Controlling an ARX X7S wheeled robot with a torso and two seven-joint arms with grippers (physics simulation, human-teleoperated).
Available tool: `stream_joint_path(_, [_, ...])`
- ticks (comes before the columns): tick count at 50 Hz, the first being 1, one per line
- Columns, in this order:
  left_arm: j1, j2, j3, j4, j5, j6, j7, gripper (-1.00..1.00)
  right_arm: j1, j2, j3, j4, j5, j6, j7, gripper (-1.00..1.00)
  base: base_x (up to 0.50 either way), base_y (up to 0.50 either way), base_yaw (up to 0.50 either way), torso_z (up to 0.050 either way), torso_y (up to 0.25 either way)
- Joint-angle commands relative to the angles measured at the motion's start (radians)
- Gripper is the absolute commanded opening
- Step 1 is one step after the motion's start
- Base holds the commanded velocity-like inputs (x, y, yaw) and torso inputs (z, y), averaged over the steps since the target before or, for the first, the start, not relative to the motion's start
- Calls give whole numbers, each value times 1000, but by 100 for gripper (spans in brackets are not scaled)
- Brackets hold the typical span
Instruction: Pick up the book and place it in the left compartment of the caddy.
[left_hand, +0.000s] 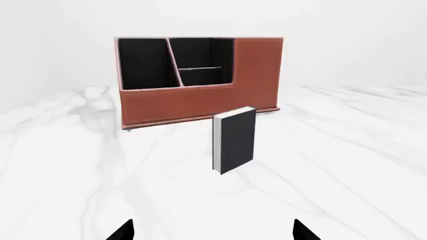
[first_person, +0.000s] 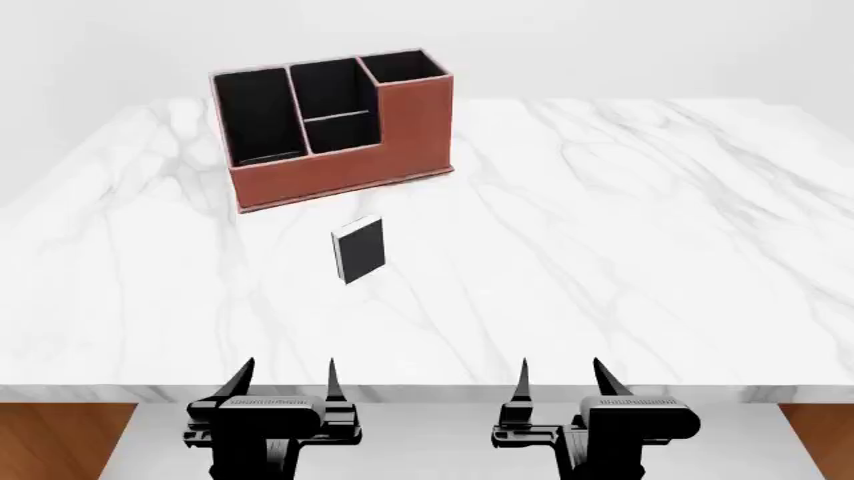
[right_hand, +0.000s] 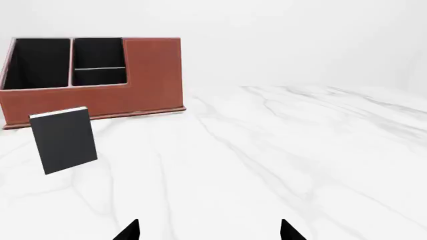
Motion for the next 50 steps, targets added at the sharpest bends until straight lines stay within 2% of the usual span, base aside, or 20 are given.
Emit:
stream_joint_path(1, [0, -15, 19, 7, -9, -10, -26, 100, 1, 15, -19, 1, 20, 3, 20, 100, 0, 0, 0, 0, 0])
stream_joint_path(12, [-9, -43, 52, -11, -36, 8, -71, 100, 4, 45, -52, 4, 95, 1, 27, 100, 0, 0, 0, 0, 0])
stream_joint_path(16, [-6, -52, 63, -9, -47, 10, -75, 100, 15, 56, -79, 22, 36, 23, 74, 100, 0, 0, 0, 0, 0])
stream_joint_path(50, [-2, -97, 122, -25, -65, 75, -129, 100, 20, 92, -136, 36, 67, 13, 128, 100, 0, 500, 0, 0, 0])
